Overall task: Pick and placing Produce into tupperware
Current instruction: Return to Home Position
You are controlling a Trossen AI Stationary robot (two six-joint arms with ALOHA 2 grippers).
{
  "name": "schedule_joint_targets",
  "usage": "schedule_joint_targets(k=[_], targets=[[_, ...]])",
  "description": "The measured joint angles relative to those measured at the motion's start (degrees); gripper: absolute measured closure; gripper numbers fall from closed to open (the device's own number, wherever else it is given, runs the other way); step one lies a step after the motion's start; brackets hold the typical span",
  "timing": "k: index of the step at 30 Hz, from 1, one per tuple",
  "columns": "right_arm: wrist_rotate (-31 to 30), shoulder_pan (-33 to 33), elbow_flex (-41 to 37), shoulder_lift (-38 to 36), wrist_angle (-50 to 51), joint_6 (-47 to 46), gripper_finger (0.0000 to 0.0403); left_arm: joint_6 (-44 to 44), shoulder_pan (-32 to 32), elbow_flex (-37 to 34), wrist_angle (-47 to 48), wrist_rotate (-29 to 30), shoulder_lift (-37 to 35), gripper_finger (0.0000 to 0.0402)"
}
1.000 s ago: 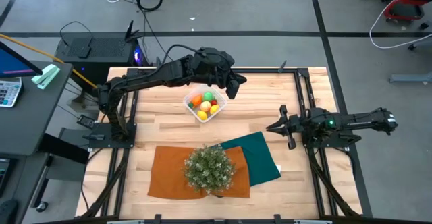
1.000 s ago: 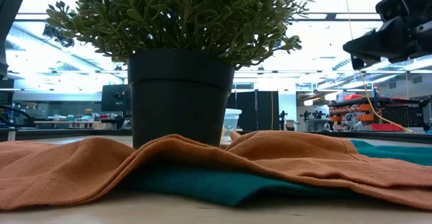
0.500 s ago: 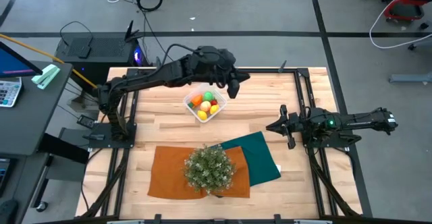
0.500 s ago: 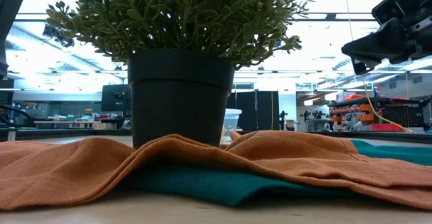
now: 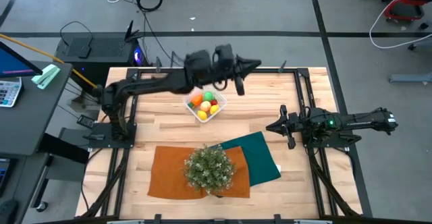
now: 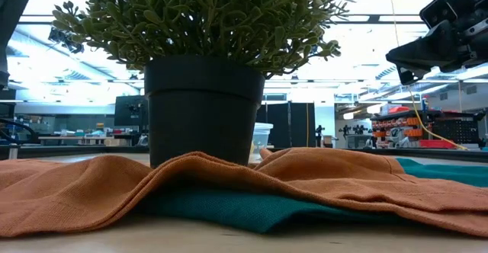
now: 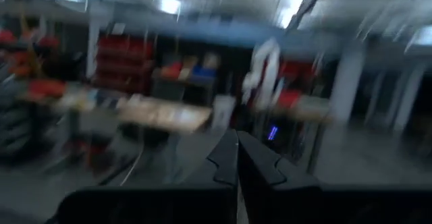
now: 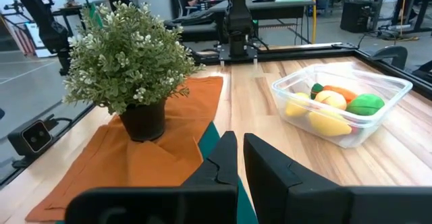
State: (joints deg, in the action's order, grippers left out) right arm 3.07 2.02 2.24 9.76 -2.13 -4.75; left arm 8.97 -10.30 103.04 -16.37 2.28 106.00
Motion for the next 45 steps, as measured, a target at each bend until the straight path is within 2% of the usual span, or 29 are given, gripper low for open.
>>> schedule_joint_targets(k=[4,7,12,18,27,33,37,45], targets=[[0.0,0.0,0.0,0.0,-0.02,-0.02,0.0403,3.44,1.6,-15.6,-29.66,-0.45,0.11,0.038],[0.0,-0.02,0.0,0.0,0.0,-0.02,0.0403,3.88,2.82,-26.13,-47.83,0.53,0.2,0.0382],[0.0,-0.02,0.0,0.0,0.0,-0.02,0.0403,6.02,3.56,-38.37,-62.18,1.27,-0.92,0.0396],[0.0,-0.02,0.0,0.0,0.0,-0.03,0.0403,6.82,3.54,-49.41,-64.1,1.38,-7.05,0.0382],[0.0,-0.02,0.0,0.0,-0.01,-0.04,0.0403,2.58,4.91,-70.04,-64.08,1.26,-29.92,0.0396],[0.0,-0.02,0.0,0.0,-0.01,-0.04,0.0403,3.02,6.36,-81.2,-63.95,1.18,-41.41,0.0379],[0.0,-0.02,0.0,0.0,0.0,-0.03,0.0403,5.04,7.4,-88.75,-63.85,0.51,-48.31,0.0385],[0.0,-0.02,0.0,0.0,-0.01,-0.04,0.0403,7.32,8.67,-98.61,-63.47,0.46,-58.94,0.0392]])
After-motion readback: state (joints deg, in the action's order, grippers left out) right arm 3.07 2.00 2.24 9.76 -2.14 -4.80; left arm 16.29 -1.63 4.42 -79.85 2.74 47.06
